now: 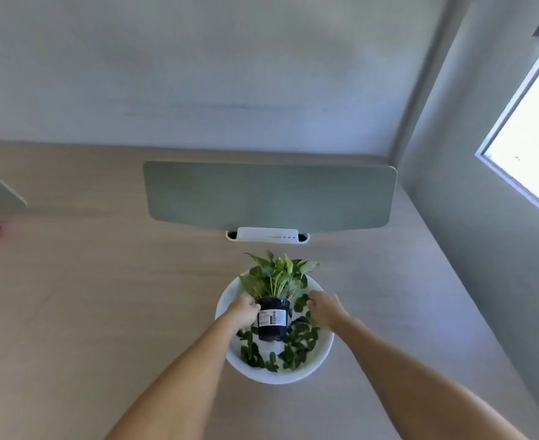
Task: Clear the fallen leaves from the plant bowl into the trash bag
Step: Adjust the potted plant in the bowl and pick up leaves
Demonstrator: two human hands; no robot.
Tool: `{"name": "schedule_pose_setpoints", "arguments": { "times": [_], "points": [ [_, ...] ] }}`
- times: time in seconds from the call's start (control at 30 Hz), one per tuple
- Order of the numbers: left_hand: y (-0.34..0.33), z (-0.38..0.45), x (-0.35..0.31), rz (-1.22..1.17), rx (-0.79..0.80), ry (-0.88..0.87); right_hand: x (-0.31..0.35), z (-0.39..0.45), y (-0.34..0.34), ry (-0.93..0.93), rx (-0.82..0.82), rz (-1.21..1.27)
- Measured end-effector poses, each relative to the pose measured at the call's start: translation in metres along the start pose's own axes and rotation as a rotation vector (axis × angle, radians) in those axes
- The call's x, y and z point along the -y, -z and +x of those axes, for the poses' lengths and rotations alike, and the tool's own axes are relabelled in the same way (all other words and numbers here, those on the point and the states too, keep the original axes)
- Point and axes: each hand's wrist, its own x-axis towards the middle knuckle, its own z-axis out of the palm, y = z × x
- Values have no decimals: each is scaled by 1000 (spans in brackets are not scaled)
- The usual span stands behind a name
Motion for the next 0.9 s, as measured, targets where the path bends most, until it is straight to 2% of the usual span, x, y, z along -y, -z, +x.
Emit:
{"name": "schedule_pose_setpoints", "arguments": {
  "times": [0.17,0.3,0.43,0.6,0.67,0.77,0.9],
  "points": [
    [-12,38,18,-268,101,87,9,15,-52,-146,116,142],
    [-18,47,27,-460,178,98,14,19,-63,-225,134,320],
    [-7,52,31,-457,192,6,15,19,-62,-187,31,398],
    [15,56,18,-442,79,-117,24,26,-38,-83,-102,473],
    [15,57,15,-427,9,-129,27,31,-35,-74,-120,489],
    [4,56,16,-437,-10,-130,25,33,-41,-70,-122,469],
    [-13,56,26,-325,-62,-150,13,25,-55,-85,-103,442]
  ]
}}
